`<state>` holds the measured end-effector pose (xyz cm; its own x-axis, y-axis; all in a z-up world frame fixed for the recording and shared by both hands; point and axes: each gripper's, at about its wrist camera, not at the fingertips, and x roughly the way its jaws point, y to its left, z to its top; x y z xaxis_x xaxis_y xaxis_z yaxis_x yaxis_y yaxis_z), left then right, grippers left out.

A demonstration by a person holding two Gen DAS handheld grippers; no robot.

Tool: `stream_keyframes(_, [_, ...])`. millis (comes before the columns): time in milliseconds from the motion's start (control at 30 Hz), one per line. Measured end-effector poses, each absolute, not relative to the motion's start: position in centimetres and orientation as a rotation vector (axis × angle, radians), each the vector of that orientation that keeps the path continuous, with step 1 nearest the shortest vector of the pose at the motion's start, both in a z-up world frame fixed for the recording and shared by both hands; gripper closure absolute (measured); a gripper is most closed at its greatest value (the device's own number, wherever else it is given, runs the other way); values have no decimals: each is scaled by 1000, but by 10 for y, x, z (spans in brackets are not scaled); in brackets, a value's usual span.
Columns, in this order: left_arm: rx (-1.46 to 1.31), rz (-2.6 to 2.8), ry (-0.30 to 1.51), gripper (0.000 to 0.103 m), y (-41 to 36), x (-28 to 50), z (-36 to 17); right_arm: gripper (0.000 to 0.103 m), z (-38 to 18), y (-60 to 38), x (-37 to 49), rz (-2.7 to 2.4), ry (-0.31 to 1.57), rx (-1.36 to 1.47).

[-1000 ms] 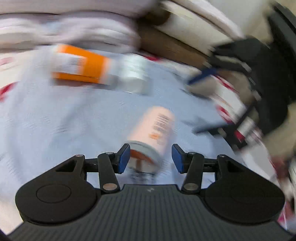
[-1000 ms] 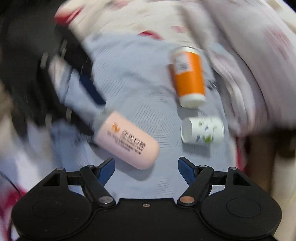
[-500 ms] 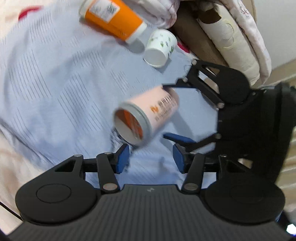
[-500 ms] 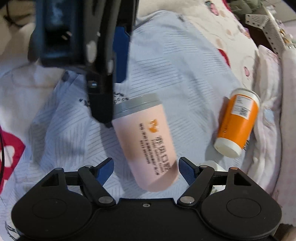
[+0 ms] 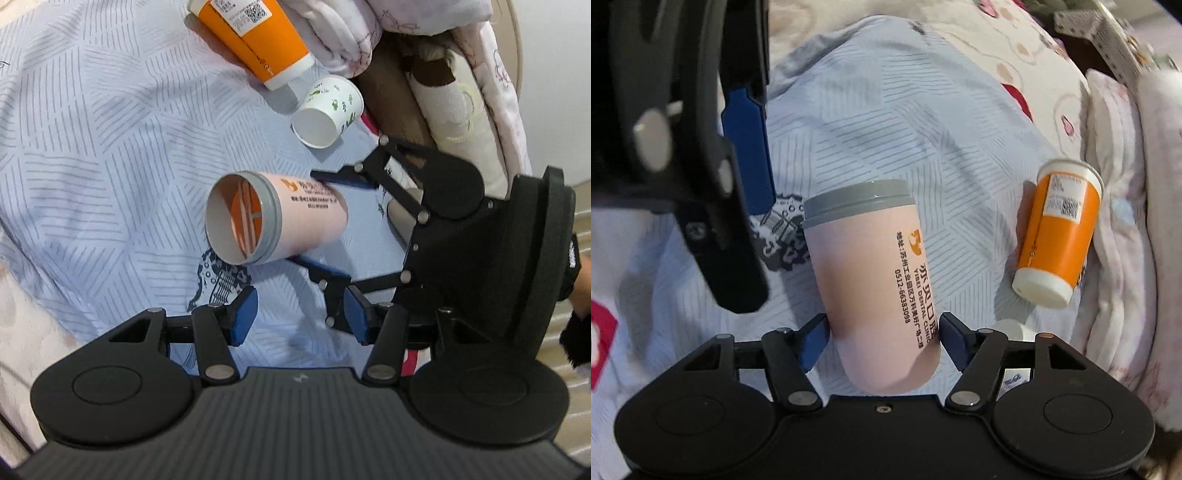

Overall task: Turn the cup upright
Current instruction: 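Rotate the tumbler rim-up with the left gripper while the right gripper regrasps its body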

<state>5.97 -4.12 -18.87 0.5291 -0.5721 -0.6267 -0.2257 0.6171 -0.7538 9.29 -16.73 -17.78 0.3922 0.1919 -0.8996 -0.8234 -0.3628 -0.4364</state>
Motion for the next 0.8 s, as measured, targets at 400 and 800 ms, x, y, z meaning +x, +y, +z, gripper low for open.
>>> stream_keyframes(400, [-999,-343,944,53,-21,66,-200,33,-167,-166,115,1067,881,-1132])
stream_keyframes(800, [-950,-369,935,52,-25,81,-207,36,-181,-182,137,904,1106,-600])
